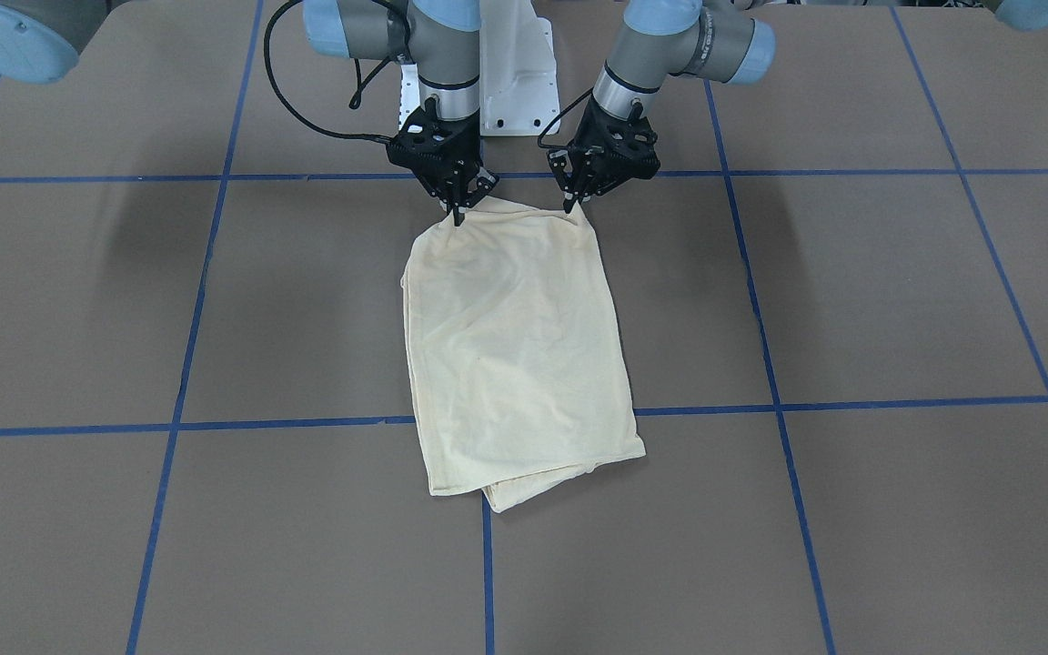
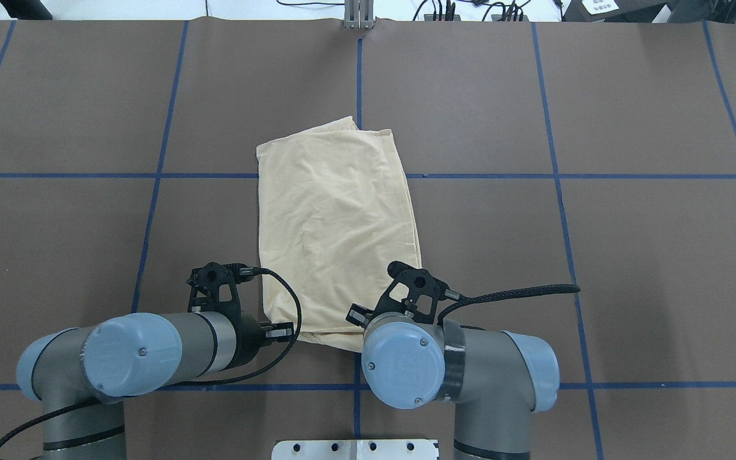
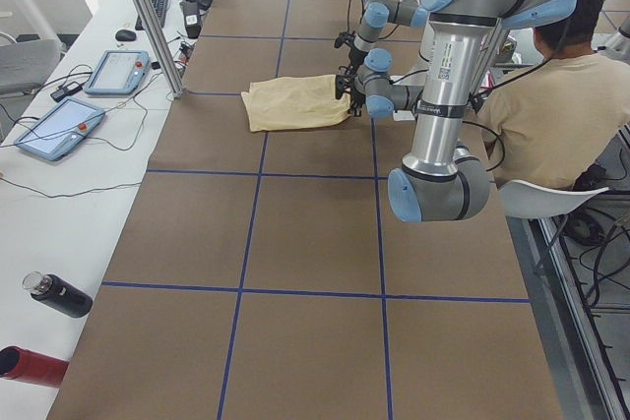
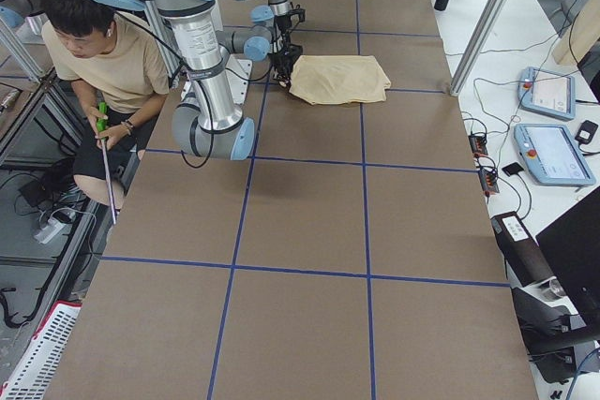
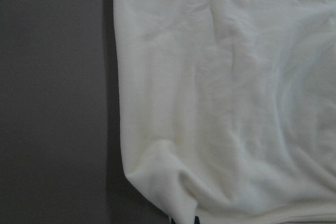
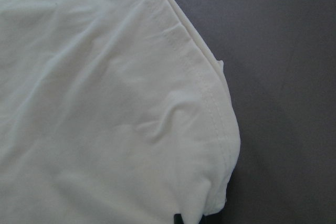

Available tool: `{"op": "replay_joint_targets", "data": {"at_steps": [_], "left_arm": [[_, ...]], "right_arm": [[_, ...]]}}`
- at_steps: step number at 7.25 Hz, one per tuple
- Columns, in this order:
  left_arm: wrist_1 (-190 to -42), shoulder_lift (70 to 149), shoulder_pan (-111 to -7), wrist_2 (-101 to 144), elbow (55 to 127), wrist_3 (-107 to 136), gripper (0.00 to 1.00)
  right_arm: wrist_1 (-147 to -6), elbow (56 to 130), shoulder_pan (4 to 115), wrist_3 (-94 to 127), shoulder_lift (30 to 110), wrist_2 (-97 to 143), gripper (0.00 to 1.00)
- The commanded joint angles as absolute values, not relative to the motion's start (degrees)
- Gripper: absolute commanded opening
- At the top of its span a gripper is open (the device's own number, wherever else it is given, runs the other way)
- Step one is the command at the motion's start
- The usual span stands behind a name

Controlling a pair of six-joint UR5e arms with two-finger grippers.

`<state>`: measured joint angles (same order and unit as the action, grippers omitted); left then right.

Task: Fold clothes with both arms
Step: 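Lower both grippers and grasp the shirt corners nearest the robot, then lift the corners with both grippers and fold them toward the far edge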

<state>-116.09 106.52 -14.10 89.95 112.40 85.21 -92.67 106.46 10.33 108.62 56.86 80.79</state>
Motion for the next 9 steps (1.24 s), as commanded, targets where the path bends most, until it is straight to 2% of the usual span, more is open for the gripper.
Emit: {"op": "replay_joint_targets", "data": {"at_steps": [1,2,3,5,7,9], "left_arm": [[-110.69,106.35,-13.63,90.17,121.68,85.51,0.0],[-104.82,106.61,-12.32,90.35,127.64,85.6,0.0],[-100.59,107.39,-12.3,92.27,130.49,85.61,0.0],[-95.04,110.64,-12.65,94.57,129.12,84.91,0.0],[-94.31,113.97,-16.32,94.4,123.0,81.06,0.0],[-94.66,118.28,-23.25,94.48,114.48,74.75,0.0]], "right_arm": [[-96.64,117.37,8.45,108.72,60.81,80.51,0.0],[-102.86,123.69,7.39,108.63,60.73,80.59,0.0],[-105.88,126.1,7.21,108.63,60.12,80.77,0.0],[-105.74,124.29,7.12,107.94,59.86,80.42,0.0],[-102.86,117.2,12.01,102.58,57.41,79.81,0.0],[-94.08,105.44,19.03,97.33,52.85,80.07,0.0]]}}
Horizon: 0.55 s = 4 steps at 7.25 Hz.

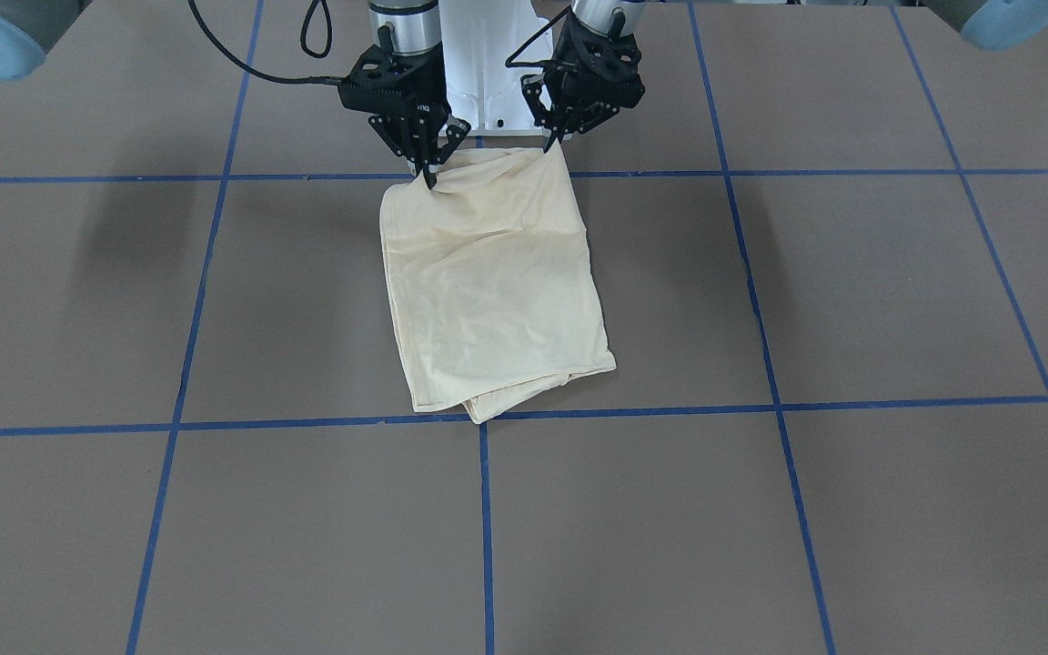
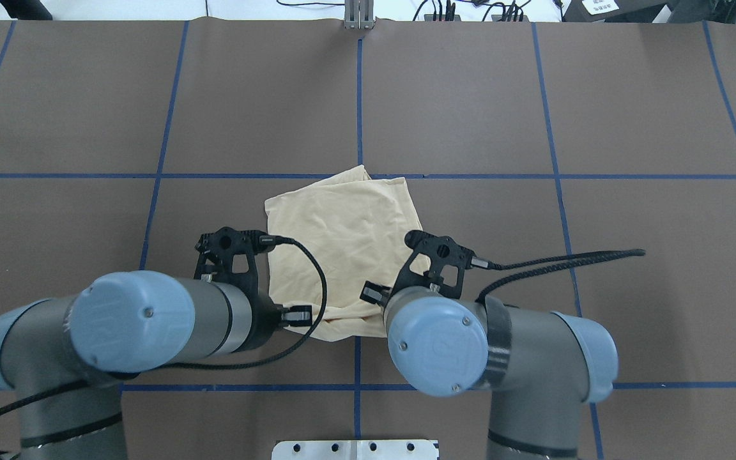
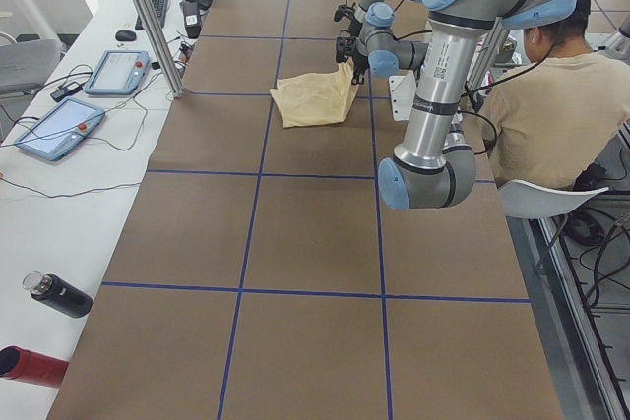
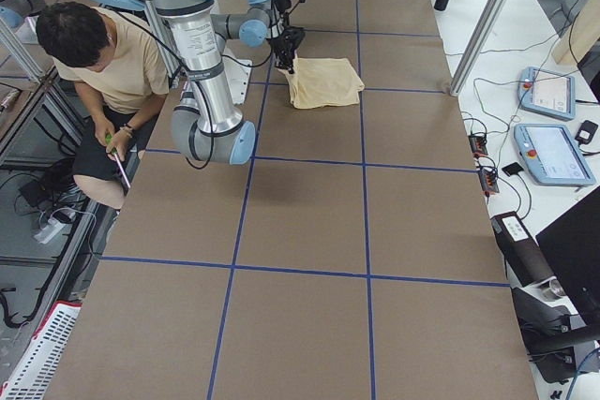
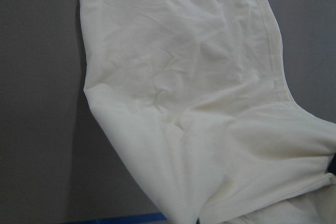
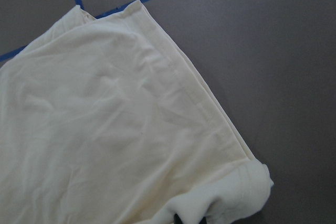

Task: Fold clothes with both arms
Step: 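Lift the corners with both grippers and fold them toward the far edge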

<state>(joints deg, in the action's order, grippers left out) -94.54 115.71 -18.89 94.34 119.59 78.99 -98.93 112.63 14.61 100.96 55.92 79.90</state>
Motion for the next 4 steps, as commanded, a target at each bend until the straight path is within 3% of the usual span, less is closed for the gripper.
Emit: {"op": "replay_joint_targets", "data": {"at_steps": [1,4], "left_arm": [[-94.92,120.04,-27.29,94.66,111.74,71.75,0.0],[-95.19,123.64,-33.74,94.66,103.22,65.49,0.0]], "right_arm": [[-93.43,100.68,22.29,94.51,49.86,80.42,0.0],[-88.98,87.31,27.59,90.45,41.67,83.67,0.0]]}}
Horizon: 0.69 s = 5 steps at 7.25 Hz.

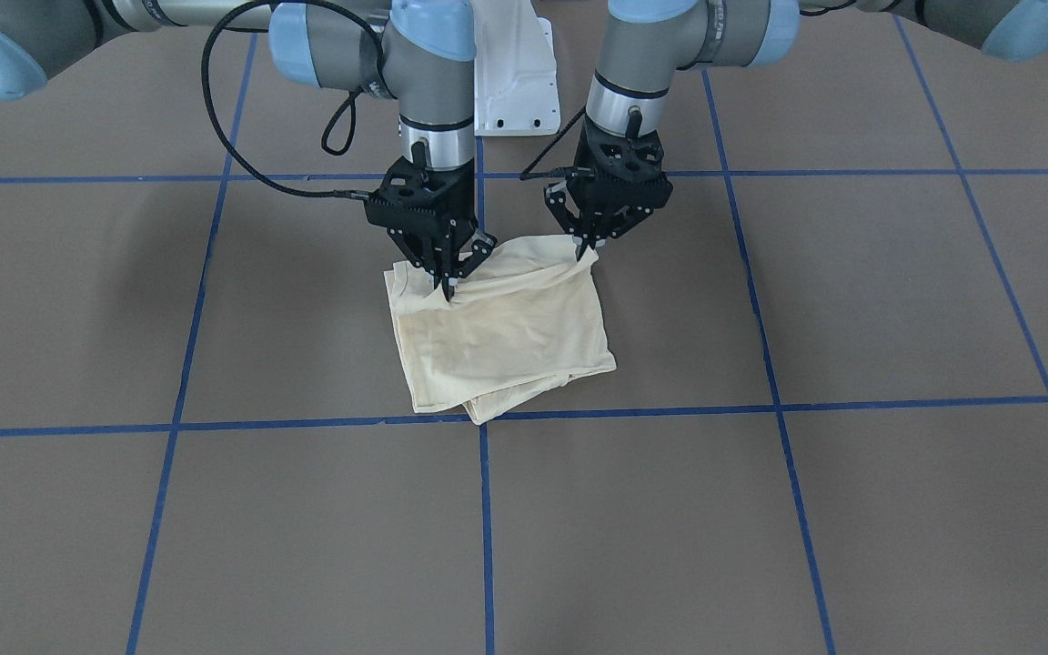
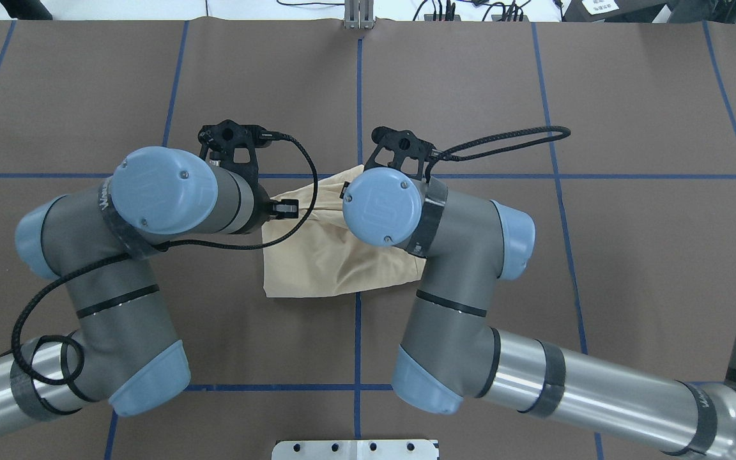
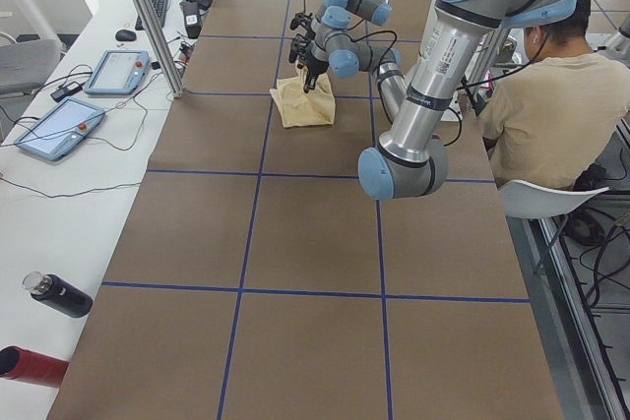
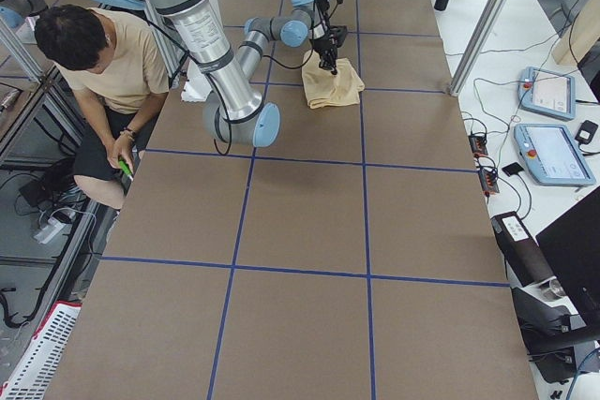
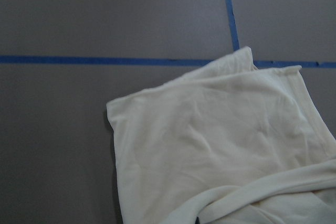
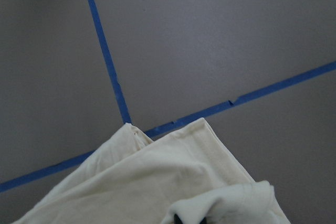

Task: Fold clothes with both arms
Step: 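Lift the corners with both grippers and fold them toward the far edge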

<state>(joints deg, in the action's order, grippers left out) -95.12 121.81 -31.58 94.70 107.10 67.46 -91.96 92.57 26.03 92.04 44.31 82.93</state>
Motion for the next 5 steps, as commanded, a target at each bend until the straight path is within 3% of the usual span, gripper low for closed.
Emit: {"op": "replay_joint_targets", "data": {"at_steps": [1,3,4,5], "left_arm": [[-96.66,124.88,-34.01,94.57,99.79,64.96,0.0],[-105.25,125.24,-34.97,94.57,92.41,63.12,0.0],[-107.38,125.24,-35.94,94.66,90.46,60.41,0.64],[-108.53,125.16,-36.38,94.75,90.27,56.99,1.0]], "right_arm": [[-86.34,84.06,27.95,89.4,40.44,83.67,0.0],[-84.82,79.56,29.61,88.16,38.51,84.46,0.0],[-84.81,78.93,30.49,85.63,38.32,86.03,0.63],[-84.81,78.49,31.8,80.91,38.23,87.79,1.0]]}}
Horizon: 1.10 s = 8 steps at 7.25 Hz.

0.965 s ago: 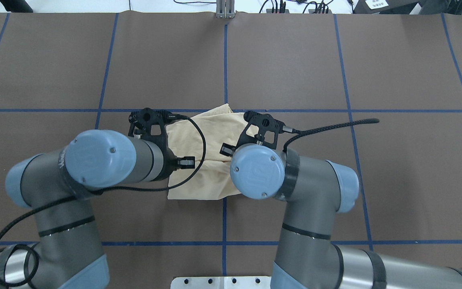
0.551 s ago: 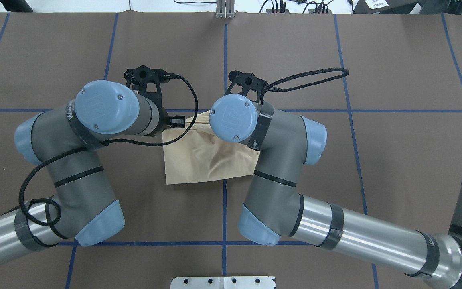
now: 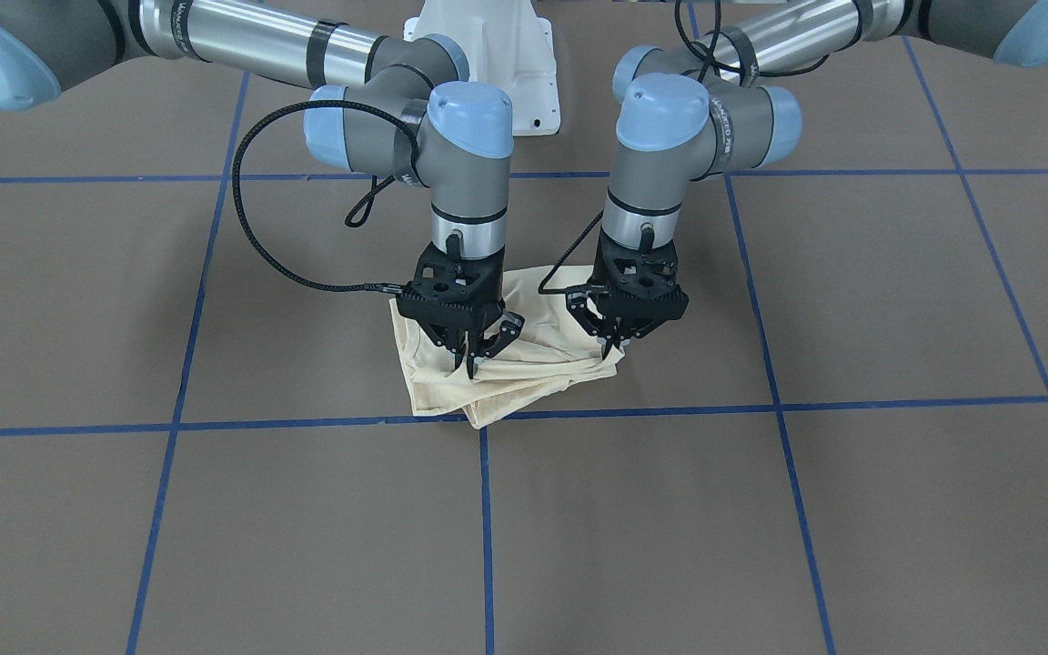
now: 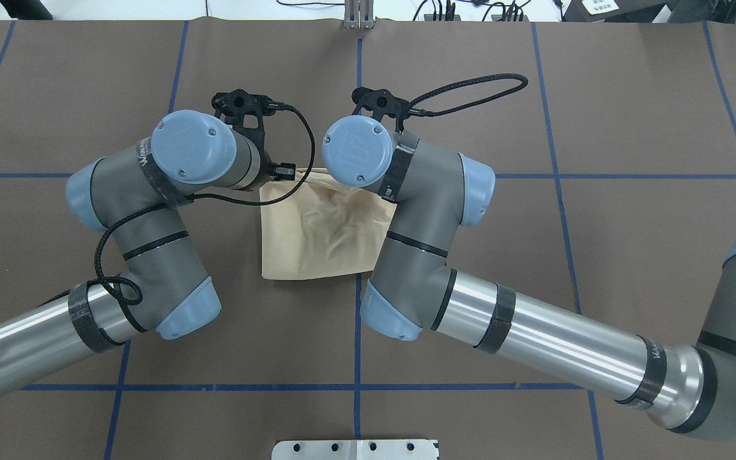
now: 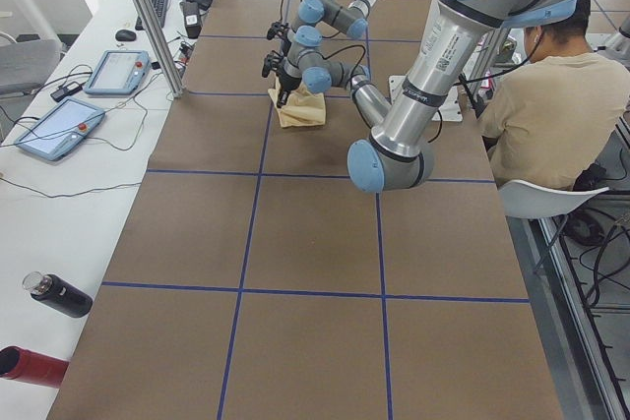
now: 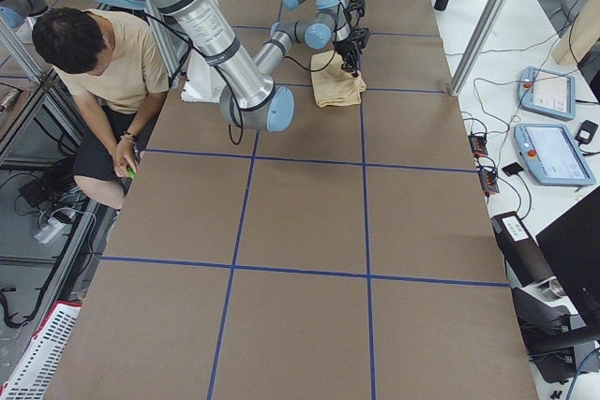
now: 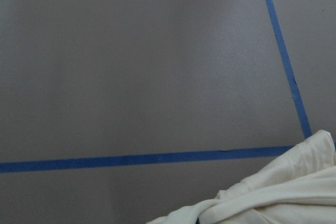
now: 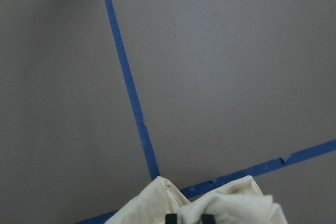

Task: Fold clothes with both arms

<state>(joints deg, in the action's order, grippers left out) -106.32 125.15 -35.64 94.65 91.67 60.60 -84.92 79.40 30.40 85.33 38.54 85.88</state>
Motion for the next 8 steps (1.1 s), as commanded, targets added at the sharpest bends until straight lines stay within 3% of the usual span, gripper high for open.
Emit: {"op": "replay_joint_targets", "data": {"at_steps": [1,5,6,8], "left_arm": [[-108.63,125.07,-37.52,95.88,90.7,55.3,1.0],[-108.37,117.27,-42.44,104.39,100.26,44.57,1.0],[-107.59,114.72,-45.5,107.02,103.42,41.34,1.0],[-104.17,103.42,-54.0,111.42,113.77,27.93,1.0]], "right_arm": [[-84.9,78.57,34.25,78.6,37.88,92.59,1.0],[-85.6,81.54,36.91,75.59,37.26,99.91,1.0],[-86.56,85.22,39.87,74.11,40.31,104.46,1.0],[-99.25,102.21,49.43,57.04,51.01,112.47,1.0]]}}
